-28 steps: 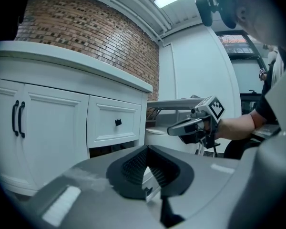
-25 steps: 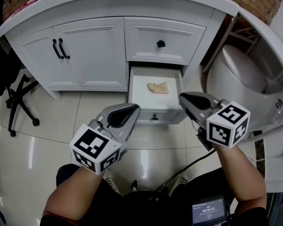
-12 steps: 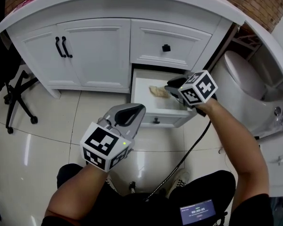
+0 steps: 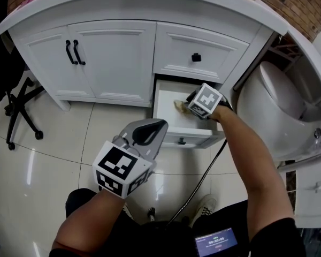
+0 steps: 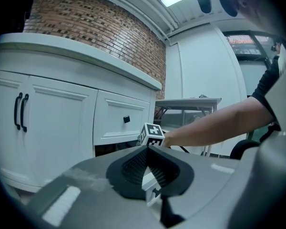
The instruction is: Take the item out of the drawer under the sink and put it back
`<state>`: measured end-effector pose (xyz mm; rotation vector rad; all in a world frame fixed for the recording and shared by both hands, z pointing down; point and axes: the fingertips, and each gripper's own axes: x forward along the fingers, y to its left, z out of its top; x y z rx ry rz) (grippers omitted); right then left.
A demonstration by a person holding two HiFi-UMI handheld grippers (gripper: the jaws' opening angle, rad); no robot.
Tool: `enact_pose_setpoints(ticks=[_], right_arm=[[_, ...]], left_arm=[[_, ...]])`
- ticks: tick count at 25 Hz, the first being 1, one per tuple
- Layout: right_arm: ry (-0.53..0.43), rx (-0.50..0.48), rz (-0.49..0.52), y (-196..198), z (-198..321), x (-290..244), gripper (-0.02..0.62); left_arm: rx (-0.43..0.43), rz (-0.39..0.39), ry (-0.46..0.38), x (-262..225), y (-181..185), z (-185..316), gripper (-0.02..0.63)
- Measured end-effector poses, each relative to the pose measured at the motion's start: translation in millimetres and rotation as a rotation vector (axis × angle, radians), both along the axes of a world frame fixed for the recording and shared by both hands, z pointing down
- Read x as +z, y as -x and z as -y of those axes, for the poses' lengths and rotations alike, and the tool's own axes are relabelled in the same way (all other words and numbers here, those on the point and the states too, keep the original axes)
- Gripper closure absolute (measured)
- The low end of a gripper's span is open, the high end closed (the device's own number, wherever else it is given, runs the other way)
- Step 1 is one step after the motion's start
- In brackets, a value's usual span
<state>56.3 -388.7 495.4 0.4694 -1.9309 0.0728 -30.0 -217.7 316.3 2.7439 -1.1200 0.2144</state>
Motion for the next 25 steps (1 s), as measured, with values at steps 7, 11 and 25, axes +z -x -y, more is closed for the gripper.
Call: enact_pose_setpoints(ticks=[7, 11, 25], right_arm=[[0.048, 0.049, 0.005, -3.6, 3.2, 20.2, 0.531], [0.042, 0.064, -0.007, -6.7, 5.8, 25.9, 0.572], [-0.089, 0.028, 0.036, 2.1, -1.6, -20.5, 0.584]], left_arm=[[0.004, -0.004, 0.002, -0.9, 0.8, -0.7, 0.601], [0.005, -0.002, 0.007, 0.1, -0.2, -1.1, 0.601], [-0.004, 0.004, -0.003, -2.5, 2.7, -6.6, 0.601]])
